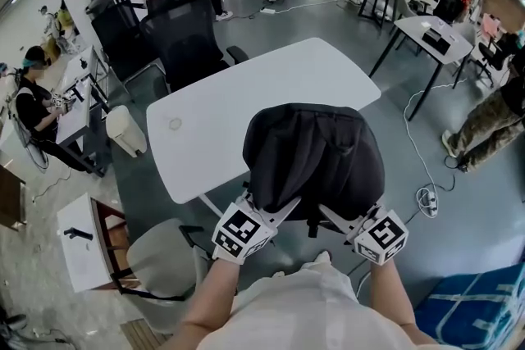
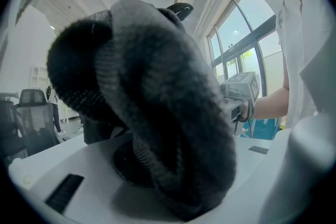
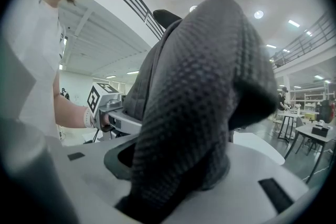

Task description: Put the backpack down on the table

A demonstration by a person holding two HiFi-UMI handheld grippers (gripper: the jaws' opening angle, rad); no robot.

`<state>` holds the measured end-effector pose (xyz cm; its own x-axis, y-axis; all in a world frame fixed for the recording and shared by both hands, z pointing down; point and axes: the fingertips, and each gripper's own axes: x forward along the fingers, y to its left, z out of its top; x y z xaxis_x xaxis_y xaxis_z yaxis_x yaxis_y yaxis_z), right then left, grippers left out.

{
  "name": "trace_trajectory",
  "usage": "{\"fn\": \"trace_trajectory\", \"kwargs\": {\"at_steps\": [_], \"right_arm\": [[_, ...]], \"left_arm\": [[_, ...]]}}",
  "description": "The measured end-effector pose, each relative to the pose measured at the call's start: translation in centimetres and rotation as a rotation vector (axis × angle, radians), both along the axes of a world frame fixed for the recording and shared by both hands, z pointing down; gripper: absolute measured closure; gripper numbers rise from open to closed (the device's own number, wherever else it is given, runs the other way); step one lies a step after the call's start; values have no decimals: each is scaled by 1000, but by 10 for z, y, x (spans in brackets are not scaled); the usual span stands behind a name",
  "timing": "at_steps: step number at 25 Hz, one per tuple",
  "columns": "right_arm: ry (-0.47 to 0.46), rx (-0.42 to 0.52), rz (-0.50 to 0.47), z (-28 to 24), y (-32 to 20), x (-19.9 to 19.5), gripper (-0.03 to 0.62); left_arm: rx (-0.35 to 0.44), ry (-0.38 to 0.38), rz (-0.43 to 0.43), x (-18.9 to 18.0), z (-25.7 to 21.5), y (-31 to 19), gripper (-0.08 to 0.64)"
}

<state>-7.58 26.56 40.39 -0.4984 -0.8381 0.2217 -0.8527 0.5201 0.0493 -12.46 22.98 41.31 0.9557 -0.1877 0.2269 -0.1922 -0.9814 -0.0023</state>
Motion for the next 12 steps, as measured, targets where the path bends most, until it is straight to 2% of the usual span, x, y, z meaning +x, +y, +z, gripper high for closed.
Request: {"fn": "trace_trajectory", "kwargs": {"at_steps": [12], "right_arm": [[-16,-2,-39,4,-13,21,385]], "left_arm": [[0,-14,-35,20,3,-11,408]]}}
